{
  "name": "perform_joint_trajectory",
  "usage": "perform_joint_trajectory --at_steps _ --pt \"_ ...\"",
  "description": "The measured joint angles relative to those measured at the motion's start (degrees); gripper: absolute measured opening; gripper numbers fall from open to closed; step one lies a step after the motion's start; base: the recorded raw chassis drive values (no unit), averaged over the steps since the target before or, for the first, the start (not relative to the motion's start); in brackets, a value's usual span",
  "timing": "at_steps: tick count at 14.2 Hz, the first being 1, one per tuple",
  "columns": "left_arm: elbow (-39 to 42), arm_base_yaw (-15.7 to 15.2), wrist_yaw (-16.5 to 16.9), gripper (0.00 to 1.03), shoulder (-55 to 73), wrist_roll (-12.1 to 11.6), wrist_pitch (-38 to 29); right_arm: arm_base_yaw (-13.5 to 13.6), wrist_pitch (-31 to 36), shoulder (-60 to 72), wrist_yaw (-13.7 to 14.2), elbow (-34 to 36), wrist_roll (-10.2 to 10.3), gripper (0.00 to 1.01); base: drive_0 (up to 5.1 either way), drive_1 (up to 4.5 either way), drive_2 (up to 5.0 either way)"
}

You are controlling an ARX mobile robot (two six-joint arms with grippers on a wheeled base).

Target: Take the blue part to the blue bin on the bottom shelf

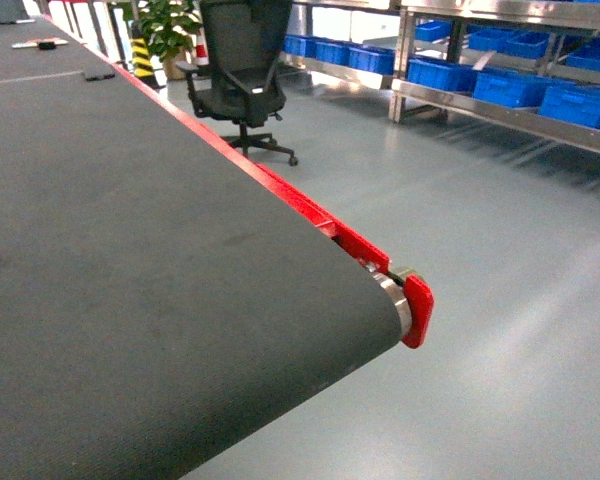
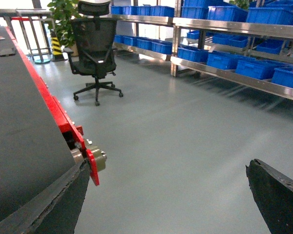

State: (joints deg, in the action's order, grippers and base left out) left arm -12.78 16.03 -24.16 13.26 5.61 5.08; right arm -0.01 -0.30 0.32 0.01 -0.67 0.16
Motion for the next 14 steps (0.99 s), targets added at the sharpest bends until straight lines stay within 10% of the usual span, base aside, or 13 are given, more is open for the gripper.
perform_joint_trajectory --at_steps 14 --pt "0.00 0.00 0.00 0.43 0.00 0.00 0.00 0.00 0.00 0.00 -0.02 0.00 0.00 0.98 -1.6 -1.61 -1.6"
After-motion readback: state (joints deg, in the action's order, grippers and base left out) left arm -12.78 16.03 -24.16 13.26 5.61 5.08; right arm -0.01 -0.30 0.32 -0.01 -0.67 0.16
